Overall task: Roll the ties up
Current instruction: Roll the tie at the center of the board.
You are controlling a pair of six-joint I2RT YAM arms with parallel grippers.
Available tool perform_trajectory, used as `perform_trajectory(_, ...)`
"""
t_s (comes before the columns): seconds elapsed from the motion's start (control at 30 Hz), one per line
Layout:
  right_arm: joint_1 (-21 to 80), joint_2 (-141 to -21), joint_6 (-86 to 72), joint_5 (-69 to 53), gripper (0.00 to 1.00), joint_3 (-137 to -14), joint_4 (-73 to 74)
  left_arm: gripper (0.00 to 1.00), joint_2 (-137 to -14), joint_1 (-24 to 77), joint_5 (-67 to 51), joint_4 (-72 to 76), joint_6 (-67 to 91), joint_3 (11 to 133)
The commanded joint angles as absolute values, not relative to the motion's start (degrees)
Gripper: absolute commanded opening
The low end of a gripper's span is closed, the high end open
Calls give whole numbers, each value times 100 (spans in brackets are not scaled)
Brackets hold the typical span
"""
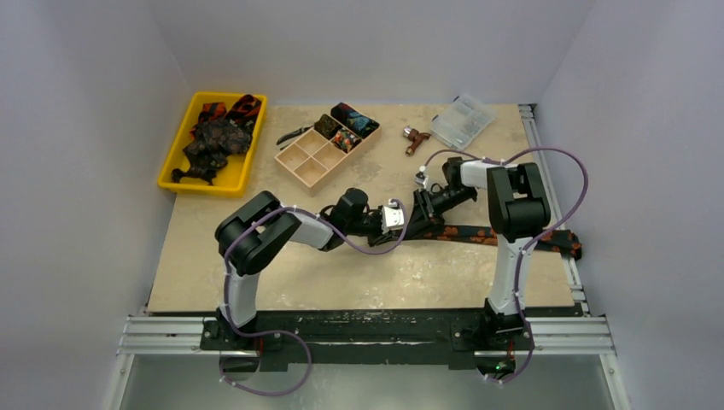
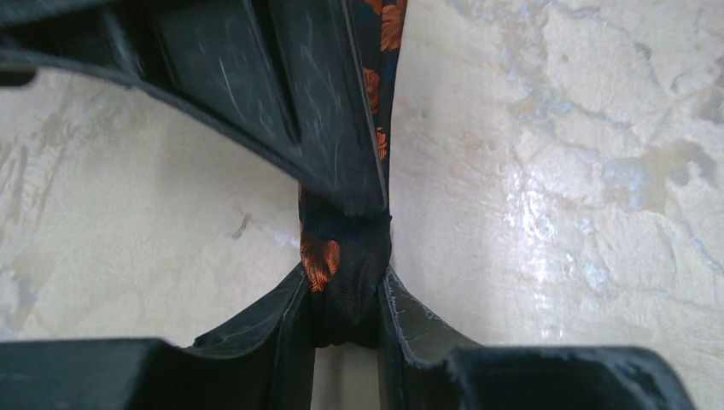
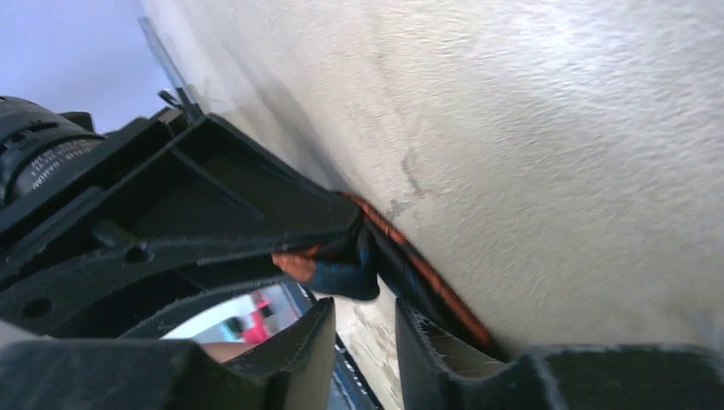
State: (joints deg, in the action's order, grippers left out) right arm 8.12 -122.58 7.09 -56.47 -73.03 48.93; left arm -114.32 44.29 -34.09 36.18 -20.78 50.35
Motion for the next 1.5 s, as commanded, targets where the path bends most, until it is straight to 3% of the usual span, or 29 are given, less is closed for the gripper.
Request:
perform_trajectory(0.0,829,-11424,846,-4972,38,-7425,4817,18,-11208,4368,-2586,1777,-2470,4897)
perform_trajectory(0.13,984,-11166,493,-5271,45,-7215,4580,18,-11291,4446,-2313,1316,-2487,5149)
perform_trajectory(0.53,1312,-11550,-258,-5086,41,-7302,3701,22,-11379,4555,-2101,793,-2504,5477)
perform_trajectory(0.6,1322,-11654,-259,-4871,34,-7340,3642,22,-11371,4558,-2139,742,-2522,5482)
perform_trajectory(0.77,1315,-11815,-214,-4492,6,-7332,3653,22,-11348,4556,-2250,663,-2599,5484)
perform_trajectory(0.8,1317,-11833,-194,-4442,0,-7326,3662,24,-11353,4554,-2272,641,-2614,5493)
perform_trajectory(0.87,1318,-11883,-103,-4367,0,-7317,3721,28,-11358,4555,-2368,647,-2624,5498)
perform_trajectory(0.97,1313,-11973,-32,-4246,0,-7285,3803,45,-11365,4510,-2556,806,-2594,5461)
perform_trajectory(1.1,1265,-12056,202,-4066,0,-7169,3796,57,-11360,4329,-2928,1508,-2343,5287)
perform_trajectory(1.47,847,-12406,489,-4127,0,-7195,4112,62,-11828,4130,-4031,3928,-1858,4908)
